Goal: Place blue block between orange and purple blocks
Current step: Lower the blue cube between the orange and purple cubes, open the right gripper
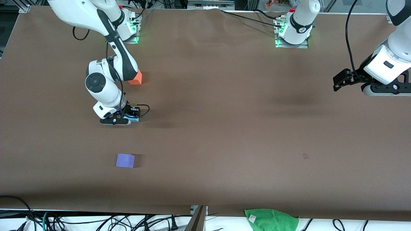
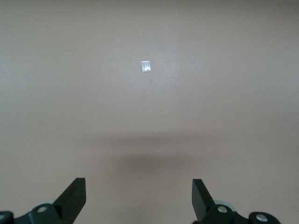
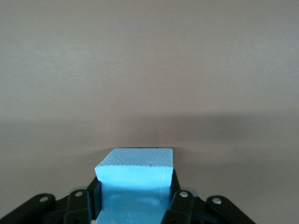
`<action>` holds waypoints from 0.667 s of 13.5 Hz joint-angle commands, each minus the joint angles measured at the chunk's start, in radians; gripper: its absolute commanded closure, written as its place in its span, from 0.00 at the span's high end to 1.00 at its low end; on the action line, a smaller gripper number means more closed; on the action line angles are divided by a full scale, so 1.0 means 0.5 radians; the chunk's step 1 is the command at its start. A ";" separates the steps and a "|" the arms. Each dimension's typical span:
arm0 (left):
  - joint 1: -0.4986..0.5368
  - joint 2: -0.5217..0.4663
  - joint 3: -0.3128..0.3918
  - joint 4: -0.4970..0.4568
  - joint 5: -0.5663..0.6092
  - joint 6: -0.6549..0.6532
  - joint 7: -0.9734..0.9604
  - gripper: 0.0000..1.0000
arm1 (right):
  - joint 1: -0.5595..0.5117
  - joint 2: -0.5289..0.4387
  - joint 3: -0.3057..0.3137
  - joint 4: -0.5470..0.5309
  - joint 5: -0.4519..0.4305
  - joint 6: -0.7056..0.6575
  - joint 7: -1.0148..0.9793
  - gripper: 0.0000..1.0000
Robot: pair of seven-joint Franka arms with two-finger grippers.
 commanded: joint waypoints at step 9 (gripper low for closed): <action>-0.011 -0.015 0.018 -0.017 -0.031 0.019 0.050 1.00 | -0.028 -0.026 0.009 -0.008 0.091 0.009 -0.027 1.00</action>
